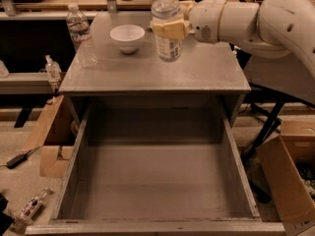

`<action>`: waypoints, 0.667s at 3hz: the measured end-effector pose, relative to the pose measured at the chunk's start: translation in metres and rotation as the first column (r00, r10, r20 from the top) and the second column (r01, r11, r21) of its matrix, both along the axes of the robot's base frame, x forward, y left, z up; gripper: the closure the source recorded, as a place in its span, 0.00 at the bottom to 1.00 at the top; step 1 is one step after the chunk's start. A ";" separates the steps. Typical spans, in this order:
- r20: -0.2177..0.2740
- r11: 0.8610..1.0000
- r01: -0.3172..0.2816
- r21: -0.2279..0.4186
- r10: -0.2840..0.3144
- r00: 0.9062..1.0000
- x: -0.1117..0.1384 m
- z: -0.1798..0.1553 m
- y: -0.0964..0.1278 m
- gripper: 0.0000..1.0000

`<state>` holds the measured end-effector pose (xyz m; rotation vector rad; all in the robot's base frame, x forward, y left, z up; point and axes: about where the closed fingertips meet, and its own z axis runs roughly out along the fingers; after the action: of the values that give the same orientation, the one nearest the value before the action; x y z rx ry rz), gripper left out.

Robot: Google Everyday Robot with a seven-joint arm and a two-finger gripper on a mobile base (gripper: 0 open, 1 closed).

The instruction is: Place blue plastic bottle into top drawer

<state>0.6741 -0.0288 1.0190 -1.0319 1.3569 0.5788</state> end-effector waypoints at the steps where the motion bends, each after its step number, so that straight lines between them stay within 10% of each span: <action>1: -0.061 0.997 0.024 -0.076 -0.029 0.998 -0.082 -0.050 -0.052 1.00; 2: -0.061 0.997 0.024 -0.076 -0.029 0.998 -0.082 -0.050 -0.052 1.00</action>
Offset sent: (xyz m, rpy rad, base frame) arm -0.1118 -0.0879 -0.0962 -0.0724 0.1088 -0.0112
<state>0.5925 -0.0812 0.9693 -1.0626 1.4543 0.5469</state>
